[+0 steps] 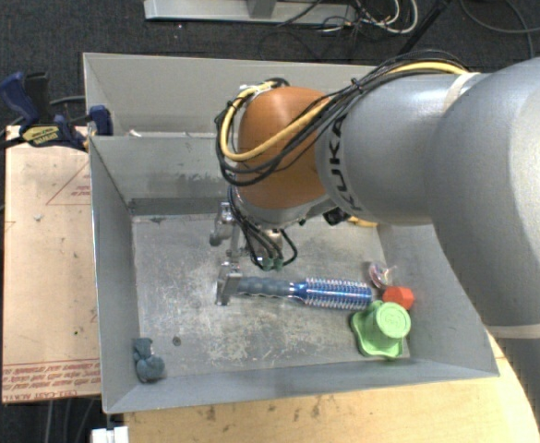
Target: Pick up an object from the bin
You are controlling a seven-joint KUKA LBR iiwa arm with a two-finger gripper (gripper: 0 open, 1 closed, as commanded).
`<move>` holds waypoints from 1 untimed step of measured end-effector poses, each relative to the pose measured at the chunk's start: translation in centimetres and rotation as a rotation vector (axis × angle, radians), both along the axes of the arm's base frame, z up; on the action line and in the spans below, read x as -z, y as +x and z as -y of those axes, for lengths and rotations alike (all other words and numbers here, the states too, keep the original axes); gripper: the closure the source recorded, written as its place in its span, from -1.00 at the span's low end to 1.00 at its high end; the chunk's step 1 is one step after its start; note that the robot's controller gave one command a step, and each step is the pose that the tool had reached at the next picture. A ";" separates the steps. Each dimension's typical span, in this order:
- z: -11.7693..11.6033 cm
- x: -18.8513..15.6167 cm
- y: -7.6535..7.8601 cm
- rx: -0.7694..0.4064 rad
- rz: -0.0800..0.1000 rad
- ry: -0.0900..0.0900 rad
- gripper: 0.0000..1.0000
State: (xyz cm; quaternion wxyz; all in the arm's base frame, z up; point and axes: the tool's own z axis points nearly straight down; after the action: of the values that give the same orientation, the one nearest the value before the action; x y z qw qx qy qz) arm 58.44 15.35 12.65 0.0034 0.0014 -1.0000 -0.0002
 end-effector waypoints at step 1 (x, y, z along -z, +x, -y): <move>8.2 5.3 0.6 -0.137 0.013 0.008 -1.00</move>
Offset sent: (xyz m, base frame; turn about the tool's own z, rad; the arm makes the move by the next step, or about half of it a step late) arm 0.0026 -0.0835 -0.0565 -0.1431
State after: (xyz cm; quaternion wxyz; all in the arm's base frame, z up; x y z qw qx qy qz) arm 58.99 7.14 7.39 -0.0031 0.0698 -0.9976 -0.0039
